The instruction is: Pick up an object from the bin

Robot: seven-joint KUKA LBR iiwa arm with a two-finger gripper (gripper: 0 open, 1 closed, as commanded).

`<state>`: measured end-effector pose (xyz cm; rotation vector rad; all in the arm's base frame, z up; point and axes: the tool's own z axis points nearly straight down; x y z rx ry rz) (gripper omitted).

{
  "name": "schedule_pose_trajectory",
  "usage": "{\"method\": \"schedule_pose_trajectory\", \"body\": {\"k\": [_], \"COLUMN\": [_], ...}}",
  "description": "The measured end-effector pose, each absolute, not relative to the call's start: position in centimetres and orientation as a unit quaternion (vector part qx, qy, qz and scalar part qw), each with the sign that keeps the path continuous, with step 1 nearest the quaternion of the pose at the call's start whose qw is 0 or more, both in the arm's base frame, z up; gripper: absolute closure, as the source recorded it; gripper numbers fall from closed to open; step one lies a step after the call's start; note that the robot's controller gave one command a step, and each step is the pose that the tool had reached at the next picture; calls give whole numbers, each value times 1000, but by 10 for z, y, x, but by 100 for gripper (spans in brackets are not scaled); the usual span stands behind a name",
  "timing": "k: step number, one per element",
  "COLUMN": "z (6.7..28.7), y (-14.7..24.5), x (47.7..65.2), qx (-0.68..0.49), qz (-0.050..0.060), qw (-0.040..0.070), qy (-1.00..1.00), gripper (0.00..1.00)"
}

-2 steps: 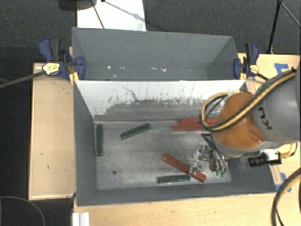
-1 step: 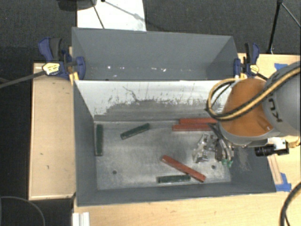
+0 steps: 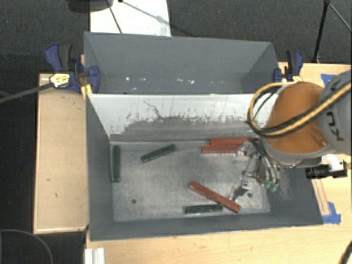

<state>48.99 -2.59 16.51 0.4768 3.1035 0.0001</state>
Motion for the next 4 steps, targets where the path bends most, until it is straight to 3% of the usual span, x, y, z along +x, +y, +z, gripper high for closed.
{"method": "schedule_pose_trajectory", "body": {"k": [1, 2, 3, 4], "z": [165, 75, 75, 207], "y": [-26, 0, 0, 7], "x": [490, 499, 499, 514], "qx": [151, 125, 124, 108], "qz": [0, 1, 1, 0], "qw": [1, 10, 10, 1], "qy": [989, 992, 992, 994], "gripper": [0, 100, 100, 100]}}
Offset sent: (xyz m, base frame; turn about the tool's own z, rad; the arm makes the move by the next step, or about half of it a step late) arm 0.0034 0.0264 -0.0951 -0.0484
